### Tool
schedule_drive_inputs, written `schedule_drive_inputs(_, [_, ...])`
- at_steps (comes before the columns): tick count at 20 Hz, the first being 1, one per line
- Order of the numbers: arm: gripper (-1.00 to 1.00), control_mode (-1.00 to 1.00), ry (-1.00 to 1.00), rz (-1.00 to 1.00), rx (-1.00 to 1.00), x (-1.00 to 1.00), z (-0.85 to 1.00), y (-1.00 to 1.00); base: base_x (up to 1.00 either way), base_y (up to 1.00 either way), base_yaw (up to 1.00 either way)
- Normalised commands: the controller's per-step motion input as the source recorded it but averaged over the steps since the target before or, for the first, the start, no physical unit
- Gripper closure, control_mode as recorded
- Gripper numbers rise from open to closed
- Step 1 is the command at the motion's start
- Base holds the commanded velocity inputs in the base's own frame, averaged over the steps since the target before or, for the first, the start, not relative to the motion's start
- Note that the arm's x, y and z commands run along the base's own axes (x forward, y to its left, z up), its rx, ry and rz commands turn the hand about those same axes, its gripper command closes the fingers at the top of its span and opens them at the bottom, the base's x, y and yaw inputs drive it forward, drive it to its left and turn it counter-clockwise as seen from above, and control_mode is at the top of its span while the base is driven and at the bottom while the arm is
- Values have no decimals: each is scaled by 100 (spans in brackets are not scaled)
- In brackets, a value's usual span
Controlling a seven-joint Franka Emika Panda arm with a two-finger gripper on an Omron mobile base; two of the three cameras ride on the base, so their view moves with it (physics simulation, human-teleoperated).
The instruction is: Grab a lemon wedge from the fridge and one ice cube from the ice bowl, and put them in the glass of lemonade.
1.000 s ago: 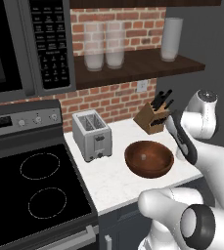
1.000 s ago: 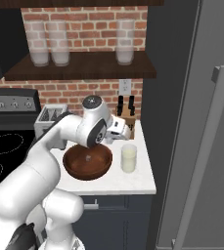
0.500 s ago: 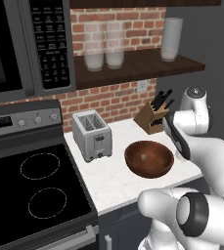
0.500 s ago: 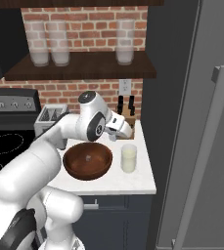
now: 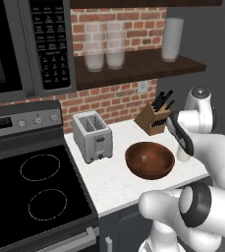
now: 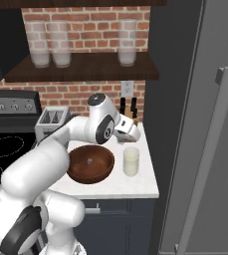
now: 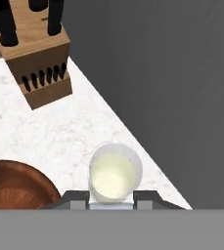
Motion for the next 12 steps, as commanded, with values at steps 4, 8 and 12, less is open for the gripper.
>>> schedule_drive_inputs(4, [100, -100, 5, 0, 0, 0, -12, 0, 0, 0, 0])
schedule_drive_inputs(8, [100, -100, 1, 0, 0, 0, -9, 0, 0, 0, 0])
schedule_drive_inputs(12, [100, -100, 0, 0, 0, 0, -4, 0, 0, 0, 0])
